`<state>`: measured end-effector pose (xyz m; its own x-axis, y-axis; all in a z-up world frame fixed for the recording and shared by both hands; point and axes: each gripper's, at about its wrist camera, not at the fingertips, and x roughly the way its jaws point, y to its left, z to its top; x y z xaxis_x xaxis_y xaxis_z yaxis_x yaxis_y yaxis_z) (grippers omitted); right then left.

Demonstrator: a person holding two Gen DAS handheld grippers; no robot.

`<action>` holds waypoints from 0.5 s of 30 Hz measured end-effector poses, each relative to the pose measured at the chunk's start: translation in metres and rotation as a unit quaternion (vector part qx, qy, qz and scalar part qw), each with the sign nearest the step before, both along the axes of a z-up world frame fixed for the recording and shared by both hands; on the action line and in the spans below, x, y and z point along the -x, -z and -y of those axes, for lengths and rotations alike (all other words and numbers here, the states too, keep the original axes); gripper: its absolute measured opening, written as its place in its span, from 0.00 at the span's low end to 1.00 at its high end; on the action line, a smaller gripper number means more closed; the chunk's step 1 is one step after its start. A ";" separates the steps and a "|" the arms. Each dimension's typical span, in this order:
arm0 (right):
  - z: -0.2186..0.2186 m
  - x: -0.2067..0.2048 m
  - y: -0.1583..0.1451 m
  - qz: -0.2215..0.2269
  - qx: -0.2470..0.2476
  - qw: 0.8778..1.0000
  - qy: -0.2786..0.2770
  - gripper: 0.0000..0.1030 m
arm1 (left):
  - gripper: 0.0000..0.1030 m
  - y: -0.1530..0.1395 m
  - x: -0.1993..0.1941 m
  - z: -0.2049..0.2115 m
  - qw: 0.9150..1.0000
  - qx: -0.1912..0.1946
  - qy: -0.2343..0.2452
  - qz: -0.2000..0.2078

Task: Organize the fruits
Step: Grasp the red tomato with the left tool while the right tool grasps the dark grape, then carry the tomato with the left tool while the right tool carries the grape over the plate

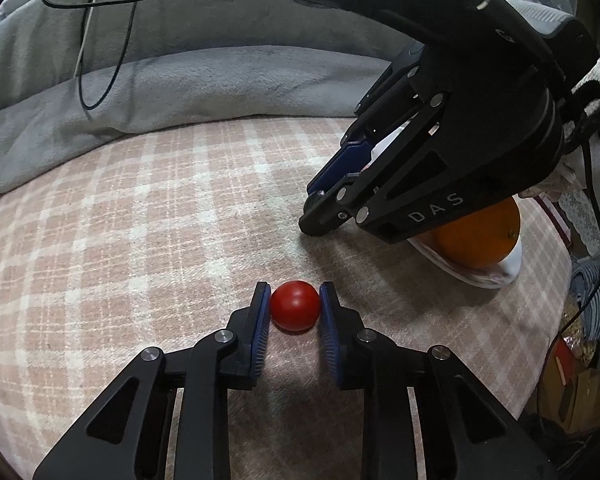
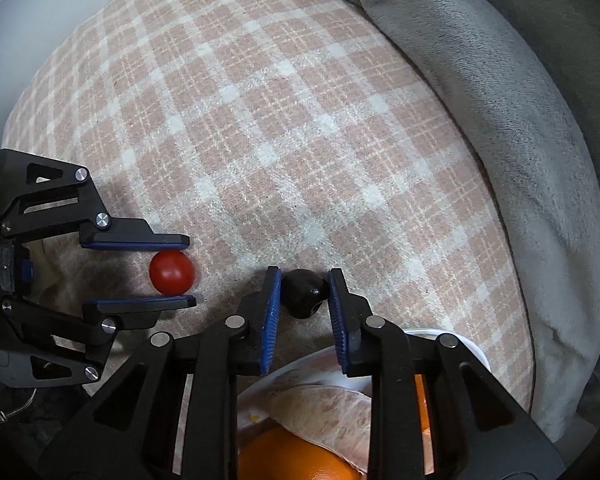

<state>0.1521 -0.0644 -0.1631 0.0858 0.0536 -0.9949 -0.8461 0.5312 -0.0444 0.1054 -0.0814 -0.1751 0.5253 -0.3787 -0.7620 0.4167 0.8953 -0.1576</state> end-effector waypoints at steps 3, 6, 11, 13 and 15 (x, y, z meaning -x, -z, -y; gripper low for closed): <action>-0.001 -0.001 -0.012 0.002 -0.018 1.000 0.005 0.24 | 0.22 -0.001 0.001 -0.007 1.000 0.003 -0.007 0.003; 0.001 -0.003 -0.021 0.011 -0.031 0.999 0.005 0.24 | 0.22 -0.008 0.005 -0.012 1.000 0.007 -0.012 0.008; 0.011 -0.003 -0.039 0.025 -0.065 0.997 0.026 0.24 | 0.22 -0.024 0.014 -0.018 1.000 0.012 -0.015 0.023; 0.016 -0.002 -0.049 0.034 -0.078 0.996 0.034 0.24 | 0.22 -0.030 0.017 -0.017 0.999 0.014 -0.013 0.029; 0.026 -0.002 -0.056 0.040 -0.094 0.994 0.044 0.24 | 0.22 -0.034 0.019 -0.015 0.999 0.014 -0.010 0.035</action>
<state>0.1545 -0.0900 -0.1075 0.1773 0.2263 -0.9578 -0.7938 0.6081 -0.0032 0.0863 -0.0665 -0.1407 0.5845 -0.3878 -0.7127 0.4100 0.8992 -0.1530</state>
